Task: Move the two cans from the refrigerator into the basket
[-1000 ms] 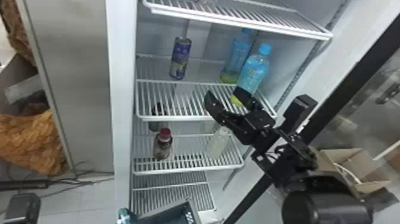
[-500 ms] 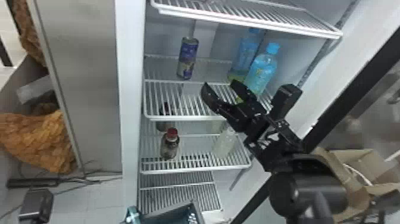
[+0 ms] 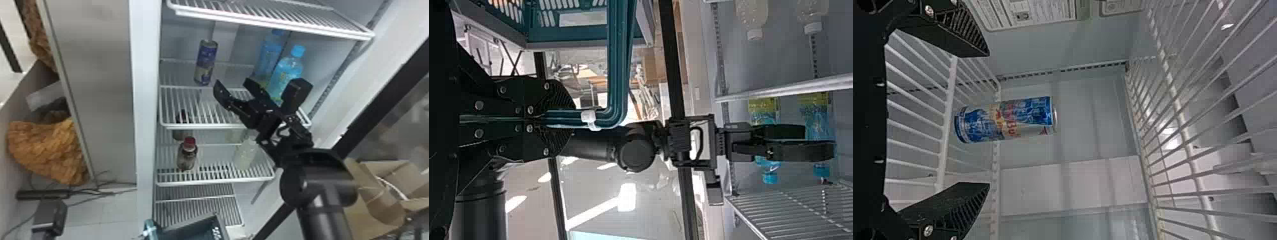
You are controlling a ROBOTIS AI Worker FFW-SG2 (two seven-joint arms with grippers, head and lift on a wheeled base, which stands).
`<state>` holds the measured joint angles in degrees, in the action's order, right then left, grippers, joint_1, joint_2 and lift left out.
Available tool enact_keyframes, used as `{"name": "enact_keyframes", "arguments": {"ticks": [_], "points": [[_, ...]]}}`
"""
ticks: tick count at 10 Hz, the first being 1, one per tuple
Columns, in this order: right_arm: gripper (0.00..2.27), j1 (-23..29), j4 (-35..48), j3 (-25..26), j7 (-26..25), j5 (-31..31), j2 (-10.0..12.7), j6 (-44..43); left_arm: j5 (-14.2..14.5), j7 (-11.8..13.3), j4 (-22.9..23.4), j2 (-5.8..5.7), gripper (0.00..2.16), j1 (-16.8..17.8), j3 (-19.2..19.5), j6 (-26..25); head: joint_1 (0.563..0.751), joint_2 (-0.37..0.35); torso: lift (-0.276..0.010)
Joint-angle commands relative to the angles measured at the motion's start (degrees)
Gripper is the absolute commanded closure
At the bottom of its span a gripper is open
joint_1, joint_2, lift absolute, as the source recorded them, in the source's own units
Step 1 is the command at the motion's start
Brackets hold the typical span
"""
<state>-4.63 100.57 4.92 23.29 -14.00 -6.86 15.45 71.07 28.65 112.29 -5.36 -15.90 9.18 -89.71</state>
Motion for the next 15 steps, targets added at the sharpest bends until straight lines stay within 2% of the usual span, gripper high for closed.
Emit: {"name": "enact_keyframes", "arguments": {"ticks": [1, 6, 15], "points": [[0.11, -3.0, -3.2, -0.9, -0.1, 0.5, 0.0, -1.0, 0.0, 0.0, 0.0, 0.09, 1.20, 0.1, 0.0, -0.3, 0.695, -0.271, -0.035], [0.11, -11.4, -11.9, -4.0, -1.6, 2.2, 0.0, -1.7, 0.0, 0.0, -0.1, 0.09, 1.20, 0.3, -0.2, -0.3, 0.695, -0.236, -0.035], [0.11, -21.2, -23.3, -8.0, -4.4, 6.0, 0.4, -0.3, 0.1, 0.0, -0.7, -0.09, 1.20, 1.0, -0.5, -0.3, 0.695, -0.202, -0.035]]}}
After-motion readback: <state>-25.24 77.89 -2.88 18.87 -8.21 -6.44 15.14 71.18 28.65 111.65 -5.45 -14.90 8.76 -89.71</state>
